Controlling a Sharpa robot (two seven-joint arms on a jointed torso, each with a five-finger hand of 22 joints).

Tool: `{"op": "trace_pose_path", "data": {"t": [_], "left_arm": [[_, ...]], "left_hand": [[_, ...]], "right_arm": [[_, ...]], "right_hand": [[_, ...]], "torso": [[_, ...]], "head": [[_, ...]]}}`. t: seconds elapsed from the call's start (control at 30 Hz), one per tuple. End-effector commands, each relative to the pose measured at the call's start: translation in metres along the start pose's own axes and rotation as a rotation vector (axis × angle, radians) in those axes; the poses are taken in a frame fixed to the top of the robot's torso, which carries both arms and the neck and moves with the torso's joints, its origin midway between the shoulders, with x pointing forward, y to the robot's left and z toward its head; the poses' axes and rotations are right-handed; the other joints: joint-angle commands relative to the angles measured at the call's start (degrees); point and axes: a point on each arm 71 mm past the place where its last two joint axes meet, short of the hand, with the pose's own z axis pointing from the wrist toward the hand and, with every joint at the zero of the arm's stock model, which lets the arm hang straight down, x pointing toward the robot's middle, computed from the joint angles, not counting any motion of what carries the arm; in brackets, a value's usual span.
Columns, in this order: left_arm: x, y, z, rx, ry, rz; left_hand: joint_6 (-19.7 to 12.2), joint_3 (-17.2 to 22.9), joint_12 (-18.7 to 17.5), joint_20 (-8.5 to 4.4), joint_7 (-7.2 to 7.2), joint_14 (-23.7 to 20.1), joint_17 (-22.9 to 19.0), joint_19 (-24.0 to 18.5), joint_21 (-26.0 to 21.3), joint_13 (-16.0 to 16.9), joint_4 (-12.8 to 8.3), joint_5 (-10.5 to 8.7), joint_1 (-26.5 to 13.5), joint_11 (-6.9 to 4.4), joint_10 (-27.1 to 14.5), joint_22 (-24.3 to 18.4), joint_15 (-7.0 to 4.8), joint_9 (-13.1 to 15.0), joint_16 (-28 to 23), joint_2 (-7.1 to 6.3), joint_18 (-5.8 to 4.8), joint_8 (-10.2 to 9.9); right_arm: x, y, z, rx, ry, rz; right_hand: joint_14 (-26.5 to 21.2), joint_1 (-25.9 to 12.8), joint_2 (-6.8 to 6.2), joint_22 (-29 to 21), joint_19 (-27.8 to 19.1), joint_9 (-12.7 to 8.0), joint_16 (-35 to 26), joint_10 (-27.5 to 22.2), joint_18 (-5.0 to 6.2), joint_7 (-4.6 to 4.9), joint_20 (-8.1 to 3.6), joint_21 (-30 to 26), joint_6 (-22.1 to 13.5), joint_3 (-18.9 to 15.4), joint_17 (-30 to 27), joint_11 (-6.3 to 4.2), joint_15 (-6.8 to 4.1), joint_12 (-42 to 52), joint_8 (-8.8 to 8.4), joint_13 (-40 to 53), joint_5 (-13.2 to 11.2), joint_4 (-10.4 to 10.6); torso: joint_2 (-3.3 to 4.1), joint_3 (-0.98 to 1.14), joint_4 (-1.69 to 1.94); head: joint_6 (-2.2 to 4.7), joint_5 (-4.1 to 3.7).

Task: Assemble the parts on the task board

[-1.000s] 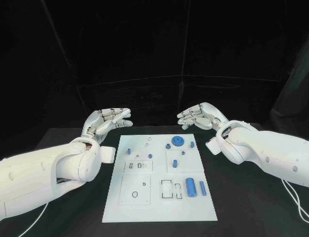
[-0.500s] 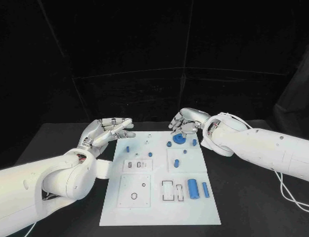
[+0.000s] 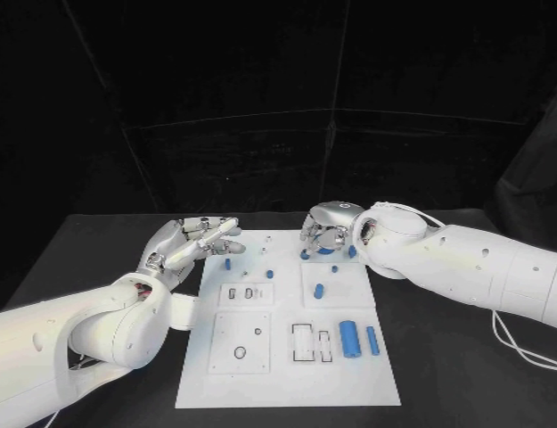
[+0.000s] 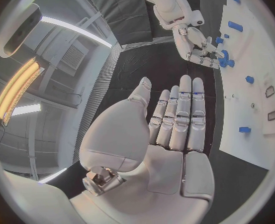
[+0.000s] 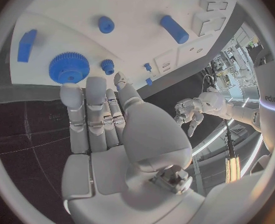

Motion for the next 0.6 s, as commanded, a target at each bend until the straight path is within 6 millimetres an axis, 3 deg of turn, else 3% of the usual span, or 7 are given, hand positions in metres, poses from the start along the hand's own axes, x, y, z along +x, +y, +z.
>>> {"op": "trace_pose_path", "data": {"t": [0.03,0.6], "left_arm": [[0.0016,-0.0017,0.0002,0.01,0.019,-0.002],[-0.0014,-0.0012,0.0007,0.003,0.015,0.0]], "left_hand": [[0.15,-0.08,-0.36,0.06,0.11,0.27,0.11,0.36,-0.37,-0.06,-0.21,-0.07,-0.43,0.09,0.34,-0.09,0.01,-0.08,-0.27,0.29,0.36,-0.28],[0.12,-0.16,-0.53,0.09,0.16,0.3,0.2,0.42,-0.48,-0.08,-0.21,-0.07,-0.57,0.14,0.32,-0.19,0.04,-0.1,-0.43,0.31,0.36,-0.41]], "right_arm": [[0.001,0.0016,0.0016,0.003,0.04,-0.058],[0.0039,0.0051,0.0051,-0.006,0.073,-0.064]], "right_hand": [[0.98,-0.19,0.28,1.34,0.32,-0.06,1.98,0.03,-0.67,0.0,0.0,1.2,-0.19,0.05,1.69,0.21,0.13,0.03,-0.04,0.03,-0.08,-0.04],[1.2,0.65,1.95,10.61,3.63,-0.07,12.19,0.73,-2.03,-0.01,0.16,7.81,0.22,2.32,11.86,0.17,0.16,-0.01,-0.02,-0.03,0.01,-0.17]], "torso": [[0.59,-0.05,0.13],[1.03,-0.07,0.2]], "head": [[-0.02,-0.05],[-0.41,0.03]]}}
